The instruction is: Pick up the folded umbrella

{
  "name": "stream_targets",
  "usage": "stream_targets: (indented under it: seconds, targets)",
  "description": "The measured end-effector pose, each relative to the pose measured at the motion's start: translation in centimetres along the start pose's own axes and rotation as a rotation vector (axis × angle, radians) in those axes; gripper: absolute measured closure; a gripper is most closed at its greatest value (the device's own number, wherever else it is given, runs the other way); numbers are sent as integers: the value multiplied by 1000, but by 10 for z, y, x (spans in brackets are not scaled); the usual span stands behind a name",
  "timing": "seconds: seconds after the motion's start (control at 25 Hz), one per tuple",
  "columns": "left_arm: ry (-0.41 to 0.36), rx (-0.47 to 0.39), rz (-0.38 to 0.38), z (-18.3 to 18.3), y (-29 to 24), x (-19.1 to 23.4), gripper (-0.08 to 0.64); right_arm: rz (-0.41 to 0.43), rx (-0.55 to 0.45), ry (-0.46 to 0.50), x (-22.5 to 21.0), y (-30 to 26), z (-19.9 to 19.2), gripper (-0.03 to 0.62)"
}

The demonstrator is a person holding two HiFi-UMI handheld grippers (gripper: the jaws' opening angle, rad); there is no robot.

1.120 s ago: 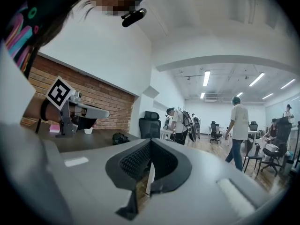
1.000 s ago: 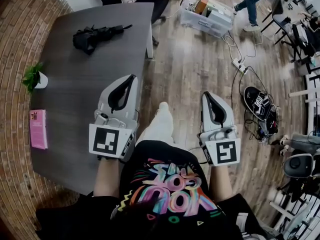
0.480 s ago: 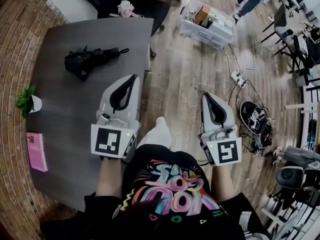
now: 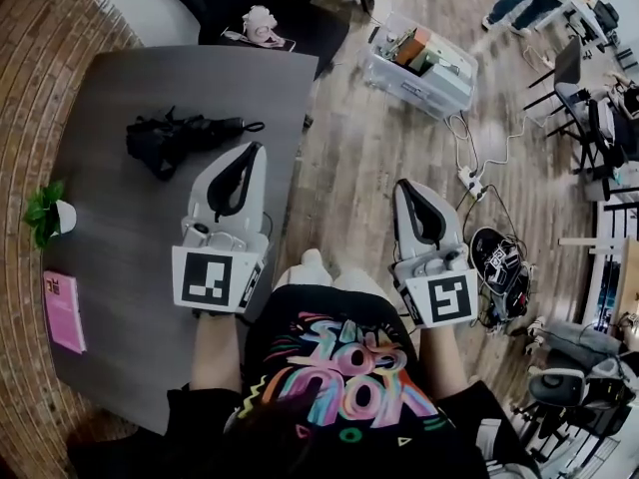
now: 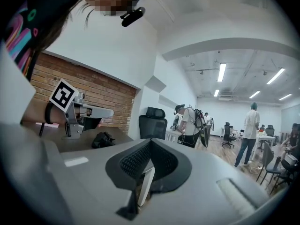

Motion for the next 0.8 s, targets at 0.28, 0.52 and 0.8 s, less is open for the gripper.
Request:
stream_targets:
  seconds: [0.28,0.52,0.8]
  targets:
    - [26,5,89,-4,1,27,558,53,-26,-19,-1,-37,-3,592]
    - [18,-26,221,4,0,67,558,172,-64,-11,1,-94,1,592]
    - [42,-60,459,15,-6,126,558,424,-153,24,18,-198,23,592]
Point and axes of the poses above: the fingertips, and each gripper's own axes: y backward along the fingers, x to its left, z out of its top, the point moved 2 cm from there along y, backward along the fingers, and after that the axes turned 13 degrees about y, right-handed, at the moved point
